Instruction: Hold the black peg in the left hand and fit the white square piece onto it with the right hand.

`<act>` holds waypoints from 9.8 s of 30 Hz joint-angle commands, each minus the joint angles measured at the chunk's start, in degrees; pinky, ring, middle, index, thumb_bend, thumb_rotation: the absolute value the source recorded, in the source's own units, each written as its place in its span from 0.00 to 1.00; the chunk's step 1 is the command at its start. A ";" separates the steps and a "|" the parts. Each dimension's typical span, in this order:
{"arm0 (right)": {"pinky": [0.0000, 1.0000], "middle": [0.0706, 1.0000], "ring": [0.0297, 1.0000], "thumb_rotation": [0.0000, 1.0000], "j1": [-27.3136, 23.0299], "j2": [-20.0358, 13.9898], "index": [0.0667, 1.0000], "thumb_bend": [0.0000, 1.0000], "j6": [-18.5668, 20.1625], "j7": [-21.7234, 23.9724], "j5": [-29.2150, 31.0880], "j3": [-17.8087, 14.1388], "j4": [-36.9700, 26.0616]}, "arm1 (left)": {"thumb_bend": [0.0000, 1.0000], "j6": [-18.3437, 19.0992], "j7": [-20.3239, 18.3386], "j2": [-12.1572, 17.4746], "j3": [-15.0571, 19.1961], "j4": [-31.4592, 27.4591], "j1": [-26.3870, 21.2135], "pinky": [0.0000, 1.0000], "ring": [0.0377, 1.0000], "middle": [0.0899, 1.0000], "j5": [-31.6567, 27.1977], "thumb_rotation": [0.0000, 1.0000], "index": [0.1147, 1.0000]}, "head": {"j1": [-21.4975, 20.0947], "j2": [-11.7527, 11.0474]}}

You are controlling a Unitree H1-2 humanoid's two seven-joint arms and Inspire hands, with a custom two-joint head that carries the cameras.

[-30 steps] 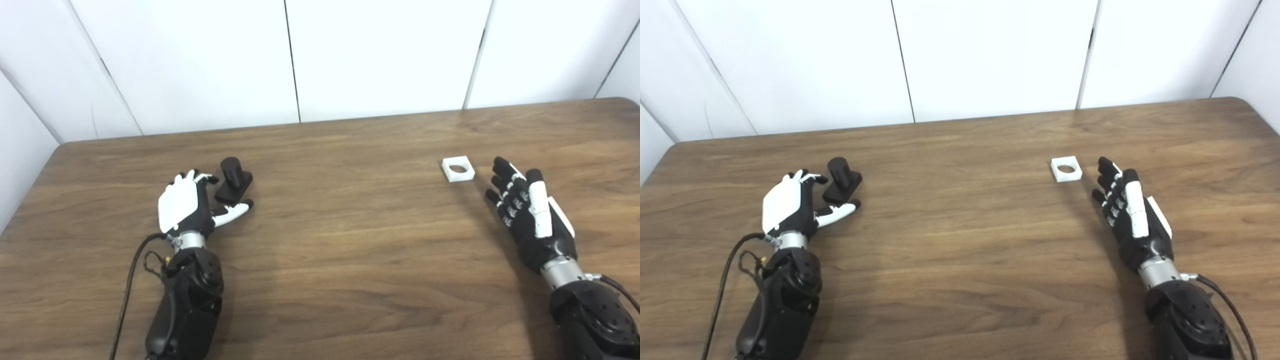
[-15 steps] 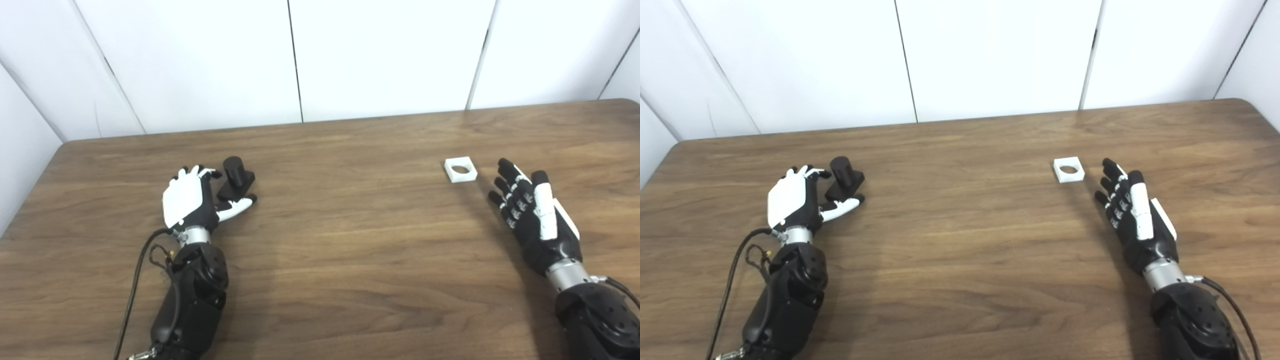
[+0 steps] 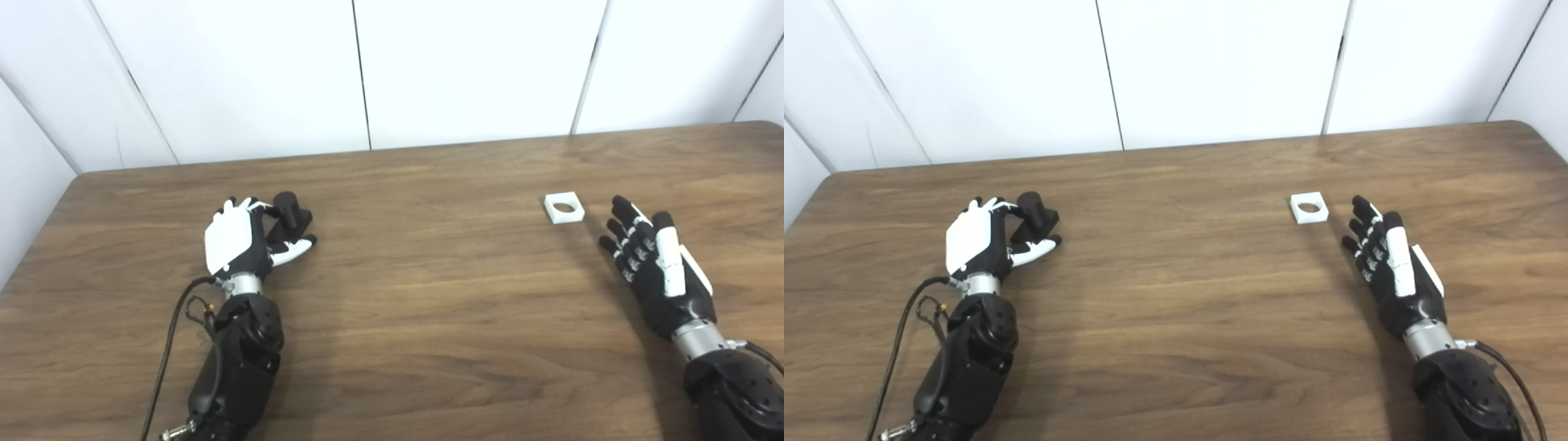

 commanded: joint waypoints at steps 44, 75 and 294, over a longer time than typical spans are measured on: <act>1.00 1.00 1.00 0.96 -0.97 -0.58 0.94 0.64 0.79 0.26 0.22 -0.11 -1.91 | 0.52 3.28 -5.57 -1.24 -2.29 -14.30 5.11 0.90 0.98 0.86 -3.01 0.06 0.42 | -0.02 1.21; 1.00 0.99 1.00 0.94 -0.92 0.46 0.93 0.68 3.00 -2.30 -1.37 0.82 -3.69 | 0.52 -1.10 -13.68 -7.17 -18.03 -33.28 23.41 0.86 0.97 0.87 5.24 0.07 0.43 | -0.57 1.97; 1.00 0.93 1.00 0.16 -19.49 -20.79 0.46 0.52 2.64 12.63 -50.41 23.53 -9.19 | 0.52 -6.41 -12.72 -10.73 -18.74 -30.31 28.16 1.00 0.98 0.87 7.70 0.07 0.43 | -1.98 1.63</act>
